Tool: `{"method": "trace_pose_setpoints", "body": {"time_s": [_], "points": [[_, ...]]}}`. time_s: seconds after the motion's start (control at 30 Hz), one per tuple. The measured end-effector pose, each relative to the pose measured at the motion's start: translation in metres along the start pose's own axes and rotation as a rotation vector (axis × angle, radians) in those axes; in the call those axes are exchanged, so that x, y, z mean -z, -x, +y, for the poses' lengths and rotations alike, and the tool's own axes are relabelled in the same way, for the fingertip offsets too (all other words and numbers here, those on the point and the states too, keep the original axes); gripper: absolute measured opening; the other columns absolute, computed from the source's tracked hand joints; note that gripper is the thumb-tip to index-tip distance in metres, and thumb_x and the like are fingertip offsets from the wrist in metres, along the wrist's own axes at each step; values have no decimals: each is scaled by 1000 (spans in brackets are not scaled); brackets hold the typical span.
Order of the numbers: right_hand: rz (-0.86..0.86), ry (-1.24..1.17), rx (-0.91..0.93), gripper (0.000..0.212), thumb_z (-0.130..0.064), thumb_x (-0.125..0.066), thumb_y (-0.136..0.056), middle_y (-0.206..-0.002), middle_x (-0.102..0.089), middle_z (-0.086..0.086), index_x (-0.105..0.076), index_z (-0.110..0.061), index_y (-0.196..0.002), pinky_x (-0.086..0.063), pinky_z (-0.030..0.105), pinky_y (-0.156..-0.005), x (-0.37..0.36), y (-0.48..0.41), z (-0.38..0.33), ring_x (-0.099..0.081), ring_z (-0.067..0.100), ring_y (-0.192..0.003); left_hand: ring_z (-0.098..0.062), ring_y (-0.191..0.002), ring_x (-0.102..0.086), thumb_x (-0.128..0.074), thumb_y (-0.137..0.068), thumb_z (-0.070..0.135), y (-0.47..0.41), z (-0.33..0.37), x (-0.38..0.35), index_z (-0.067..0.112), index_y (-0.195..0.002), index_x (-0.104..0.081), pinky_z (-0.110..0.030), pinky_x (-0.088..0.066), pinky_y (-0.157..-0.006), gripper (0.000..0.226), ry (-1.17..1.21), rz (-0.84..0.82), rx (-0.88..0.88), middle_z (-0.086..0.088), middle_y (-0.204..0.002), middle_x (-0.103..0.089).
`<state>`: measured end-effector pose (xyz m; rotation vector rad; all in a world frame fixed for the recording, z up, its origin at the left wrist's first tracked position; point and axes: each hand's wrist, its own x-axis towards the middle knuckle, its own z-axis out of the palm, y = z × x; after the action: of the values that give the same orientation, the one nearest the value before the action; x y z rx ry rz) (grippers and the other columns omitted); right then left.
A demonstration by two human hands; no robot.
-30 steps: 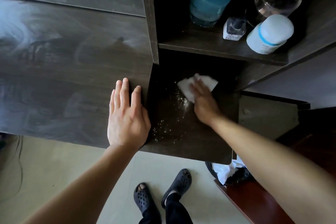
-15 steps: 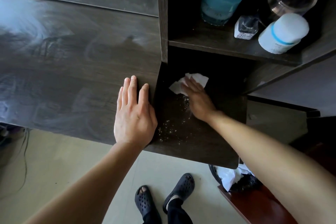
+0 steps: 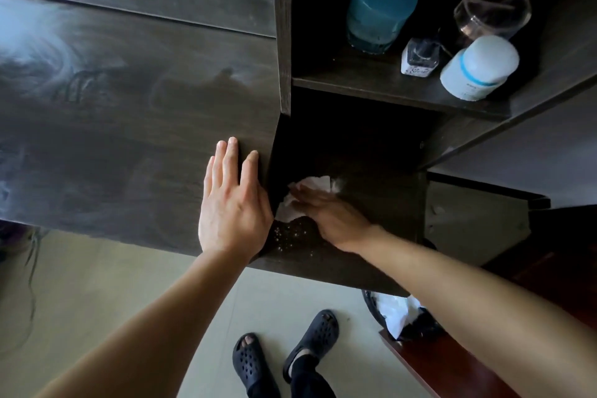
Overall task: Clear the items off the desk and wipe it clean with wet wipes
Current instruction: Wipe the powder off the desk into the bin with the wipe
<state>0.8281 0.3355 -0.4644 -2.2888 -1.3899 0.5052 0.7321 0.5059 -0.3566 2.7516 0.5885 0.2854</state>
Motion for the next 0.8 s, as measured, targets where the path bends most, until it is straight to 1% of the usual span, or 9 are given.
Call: {"method": "trace_pose_setpoints", "body": {"time_s": [0.1,0.2,0.27,0.37,0.47,0.53,0.6,0.67,0.8], "points": [[41,41,-228,63,11,-43,-85,-155,-25,4,-41,-16,-142,-12,35,-118,39,-25,55,-19,24,-144,-40,-139,-24,-35,-87,16,0,1,0,0,-129,-49,-46,-19,-116,47,6,13,6,-26,-146,-34],[184,-26,-438,69,18,-38,-83,-156,-19,3,-35,-15,-144,-6,26,-117,41,-16,73,-13,21,-145,-40,-139,-24,-36,-87,16,0,1,-1,0,-129,-49,-46,-19,-117,47,7,18,4,-27,-146,-34],[218,-24,-363,72,20,-40,-79,-155,-21,4,-36,-13,-143,-8,27,-117,10,14,44,-17,23,-145,-41,-139,-24,-36,-87,15,0,1,-2,0,-129,-49,-46,-18,-117,46,9,13,5,-27,-146,-34],[106,-18,-176,78,23,-51,-72,-153,-24,1,-41,-14,-140,-9,26,-118,-30,69,-6,-20,19,-142,-42,-139,-24,-40,-87,13,0,1,0,-1,-129,-50,-47,-19,-116,45,8,6,5,-28,-145,-34],[-4,-27,-46,66,17,-40,-78,-150,-29,-2,-48,-14,-136,-8,19,-117,-10,76,6,-22,13,-141,-42,-138,-25,-41,-86,12,0,2,0,-1,-128,-50,-48,-20,-115,45,11,7,5,-28,-145,-34],[35,-17,-125,71,19,-36,-78,-152,-27,0,-44,-15,-139,-9,23,-117,16,49,34,-22,16,-142,-42,-139,-25,-38,-87,13,-1,1,-1,-1,-128,-50,-48,-21,-115,45,10,9,5,-28,-145,-34],[155,-46,-338,68,19,-41,-82,-154,-24,6,-38,-12,-142,-11,30,-118,27,13,56,-19,21,-144,-42,-139,-25,-37,-87,14,-1,1,-1,0,-128,-49,-48,-21,-115,45,7,8,4,-28,-145,-34],[238,-70,-465,66,17,-44,-83,-156,-20,7,-34,-8,-144,-7,27,-118,15,-12,45,-12,20,-145,-42,-139,-24,-38,-87,14,-1,0,-3,0,-128,-49,-48,-21,-115,45,6,15,1,-27,-145,-34],[155,-65,-221,79,23,-49,-71,-154,-24,5,-42,-12,-141,-17,35,-117,-35,29,-17,-18,19,-143,-42,-139,-24,-40,-86,13,-1,0,-1,0,-128,-49,-47,-20,-116,45,20,9,3,-27,-146,-33]]}}
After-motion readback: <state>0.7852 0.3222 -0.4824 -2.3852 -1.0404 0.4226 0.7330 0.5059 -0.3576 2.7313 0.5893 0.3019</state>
